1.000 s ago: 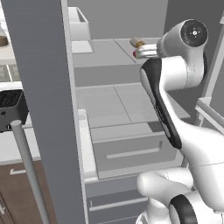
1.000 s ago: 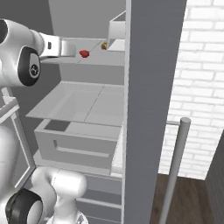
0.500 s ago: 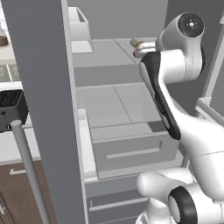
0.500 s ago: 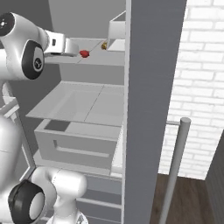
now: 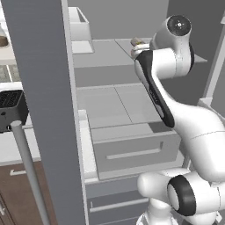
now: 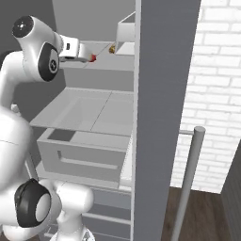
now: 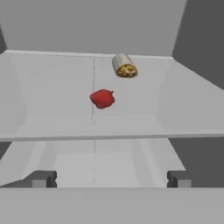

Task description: Take the strawberry from the fridge and place it on top of the pancake, located on the dining counter.

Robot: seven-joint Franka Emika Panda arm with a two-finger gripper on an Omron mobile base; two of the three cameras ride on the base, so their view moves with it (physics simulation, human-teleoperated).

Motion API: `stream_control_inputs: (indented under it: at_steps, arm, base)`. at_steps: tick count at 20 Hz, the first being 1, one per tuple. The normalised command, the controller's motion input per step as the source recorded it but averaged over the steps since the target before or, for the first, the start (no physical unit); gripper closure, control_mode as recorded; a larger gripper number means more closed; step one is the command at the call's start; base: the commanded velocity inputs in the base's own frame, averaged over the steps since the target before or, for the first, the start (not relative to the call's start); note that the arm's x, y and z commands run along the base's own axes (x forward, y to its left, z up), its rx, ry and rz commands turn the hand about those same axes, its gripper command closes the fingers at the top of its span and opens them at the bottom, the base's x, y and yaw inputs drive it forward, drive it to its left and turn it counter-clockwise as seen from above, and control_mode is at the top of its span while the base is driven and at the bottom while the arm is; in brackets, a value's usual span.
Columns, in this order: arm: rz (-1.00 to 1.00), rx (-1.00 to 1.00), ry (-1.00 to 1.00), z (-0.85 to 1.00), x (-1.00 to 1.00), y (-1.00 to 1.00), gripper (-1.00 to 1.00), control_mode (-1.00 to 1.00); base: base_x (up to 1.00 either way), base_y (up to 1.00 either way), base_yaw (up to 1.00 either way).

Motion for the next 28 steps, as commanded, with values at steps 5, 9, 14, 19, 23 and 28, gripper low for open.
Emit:
stream_control_inputs:
  at_steps: [5, 9, 14, 19, 23, 28]
  arm:
    - [0.00, 0.00, 0.04, -0.19, 0.51, 0.00, -1.00, -1.00]
    - [0.00, 0.00, 0.09, -0.26, 0.61, 0.00, -1.00, -1.00]
    - [0.01, 0.00, 0.11, -0.06, 0.45, -0.01, -1.00, -1.00]
    - [0.00, 0.00, 0.00, 0.00, 0.33, 0.00, -1.00, -1.00]
    - [0.00, 0.00, 0.00, -0.14, 0.30, 0.00, -1.00, -1.00]
    - [0.00, 0.00, 0.00, -0.22, 0.28, 0.00, -1.00, -1.00]
  base:
    - [0.00, 0.00, 0.00]
    - [0.00, 0.00, 0.00]
    - [0.00, 0.00, 0.00]
    - [0.00, 0.00, 0.00]
    - [0.00, 0.00, 0.00]
    - [0.00, 0.00, 0.00]
